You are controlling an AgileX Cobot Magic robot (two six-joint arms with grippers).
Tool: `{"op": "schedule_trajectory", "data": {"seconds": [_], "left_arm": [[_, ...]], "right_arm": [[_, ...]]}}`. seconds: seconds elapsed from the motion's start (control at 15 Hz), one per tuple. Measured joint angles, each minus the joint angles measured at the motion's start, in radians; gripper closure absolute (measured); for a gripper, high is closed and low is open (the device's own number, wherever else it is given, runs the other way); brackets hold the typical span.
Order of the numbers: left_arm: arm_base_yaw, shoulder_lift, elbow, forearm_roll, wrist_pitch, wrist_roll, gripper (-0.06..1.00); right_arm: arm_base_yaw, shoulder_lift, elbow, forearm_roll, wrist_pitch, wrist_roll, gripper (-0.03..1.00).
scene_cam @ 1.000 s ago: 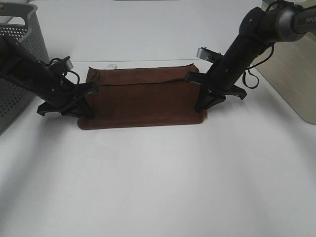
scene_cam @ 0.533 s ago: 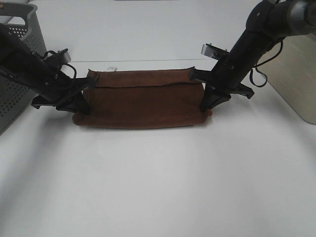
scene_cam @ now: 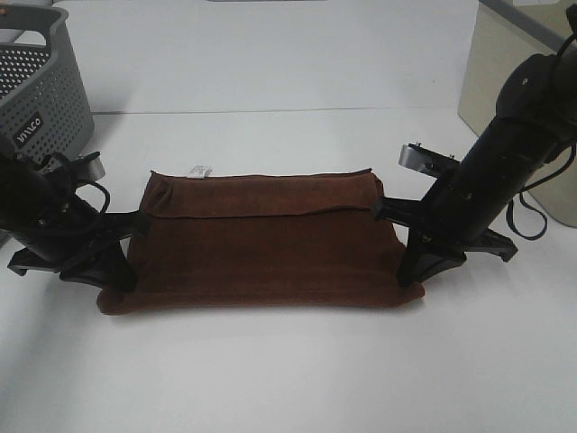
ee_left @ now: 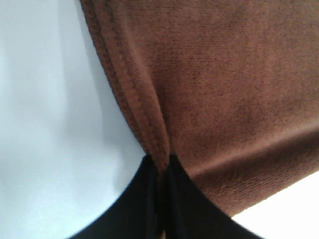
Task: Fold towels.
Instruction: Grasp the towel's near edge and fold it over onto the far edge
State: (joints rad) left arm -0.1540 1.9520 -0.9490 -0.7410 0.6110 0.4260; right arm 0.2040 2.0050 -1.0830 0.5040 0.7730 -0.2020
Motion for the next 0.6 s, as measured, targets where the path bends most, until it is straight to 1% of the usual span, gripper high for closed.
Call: {"op": "schedule_trajectory", "data": {"seconds": [0.13, 0.27, 0.4, 0.6], "left_arm": [[0.000, -0.010, -0.006, 0.000, 0.003, 0.000, 0.93], [0.001, -0.011, -0.060, 0.001, 0.043, -0.029, 0.93], [0.001, -0.011, -0.140, 0.020, 0.056, -0.076, 0.93], [0.001, 0.010, -0.281, 0.090, 0.070, -0.185, 0.93]], "right_arm": [[0.001, -0.008, 0.002, 0.021, -0.002, -0.025, 0.97], [0.001, -0.008, -0.035, 0.021, 0.002, -0.035, 0.97], [0.001, -0.008, -0.117, 0.018, 0.014, -0.035, 0.97], [0.001, 0.012, -0.288, -0.001, 0.055, -0.028, 0.97]]}}
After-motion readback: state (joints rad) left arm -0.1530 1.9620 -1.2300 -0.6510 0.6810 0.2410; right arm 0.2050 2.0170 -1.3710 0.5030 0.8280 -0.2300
